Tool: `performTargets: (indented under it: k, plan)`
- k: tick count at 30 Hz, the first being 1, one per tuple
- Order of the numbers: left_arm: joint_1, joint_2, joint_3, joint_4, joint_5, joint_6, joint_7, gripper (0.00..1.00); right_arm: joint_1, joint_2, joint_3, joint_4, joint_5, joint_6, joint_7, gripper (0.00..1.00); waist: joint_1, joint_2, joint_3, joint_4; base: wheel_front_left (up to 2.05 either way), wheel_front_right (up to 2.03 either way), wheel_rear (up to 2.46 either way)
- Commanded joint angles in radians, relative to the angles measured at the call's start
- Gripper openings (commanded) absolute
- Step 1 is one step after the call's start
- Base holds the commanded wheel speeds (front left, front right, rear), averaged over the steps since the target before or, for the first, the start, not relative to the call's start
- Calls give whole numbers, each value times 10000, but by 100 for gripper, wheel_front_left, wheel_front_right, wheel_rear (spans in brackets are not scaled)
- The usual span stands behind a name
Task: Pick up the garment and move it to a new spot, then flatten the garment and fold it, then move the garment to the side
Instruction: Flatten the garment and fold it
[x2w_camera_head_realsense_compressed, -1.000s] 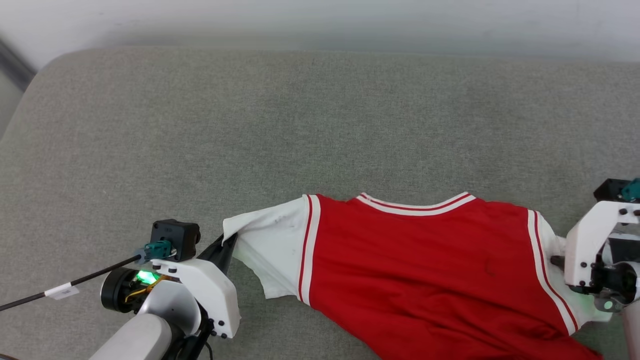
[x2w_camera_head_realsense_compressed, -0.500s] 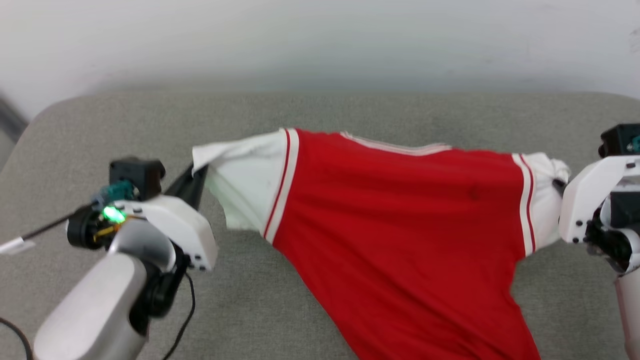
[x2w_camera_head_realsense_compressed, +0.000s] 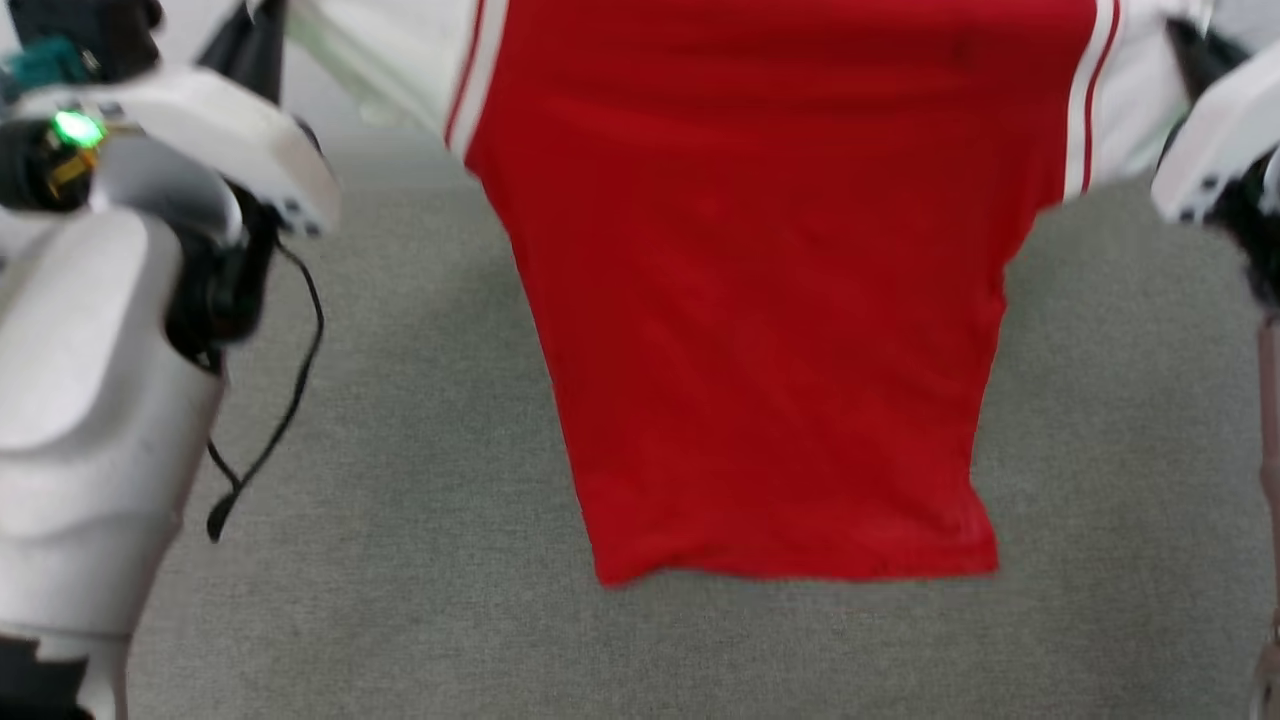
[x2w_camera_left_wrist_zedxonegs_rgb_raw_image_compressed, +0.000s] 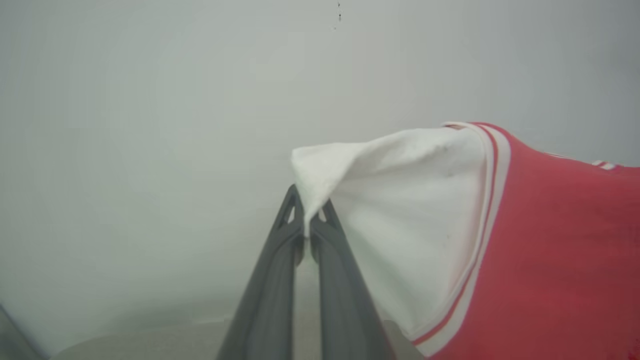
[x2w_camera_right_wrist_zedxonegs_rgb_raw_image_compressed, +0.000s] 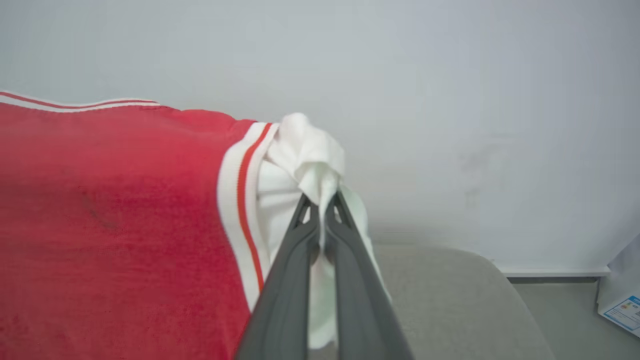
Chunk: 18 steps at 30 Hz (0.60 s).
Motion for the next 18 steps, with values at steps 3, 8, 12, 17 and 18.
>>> performTargets:
  k: [3,8,12,17,18]
  plan:
    - [-1290,-76,146,630,226,-150,-345,0,-1246,147,-138,288,-222,-7,-518,0,0,0,742,-84,0,0,0]
    - [-3296,-139,343,1629,473,-412,-895,0,-3141,377,-262,698,-454,-7,-1431,0,0,0,1744,-142,0,0,0]
    - [-4789,-127,496,2199,628,-591,-1344,0,-4666,483,-201,949,-510,-7,-2180,0,0,0,2492,-205,0,0,0]
    - [-6214,-172,620,2747,661,-905,-1725,0,-6125,586,37,1520,-565,-7,-2746,0,0,0,3256,-289,0,0,0]
    - [-6444,-183,628,2858,682,-940,-1775,0,-6384,582,86,1655,-581,-7,-2814,0,0,0,3415,-290,0,0,0]
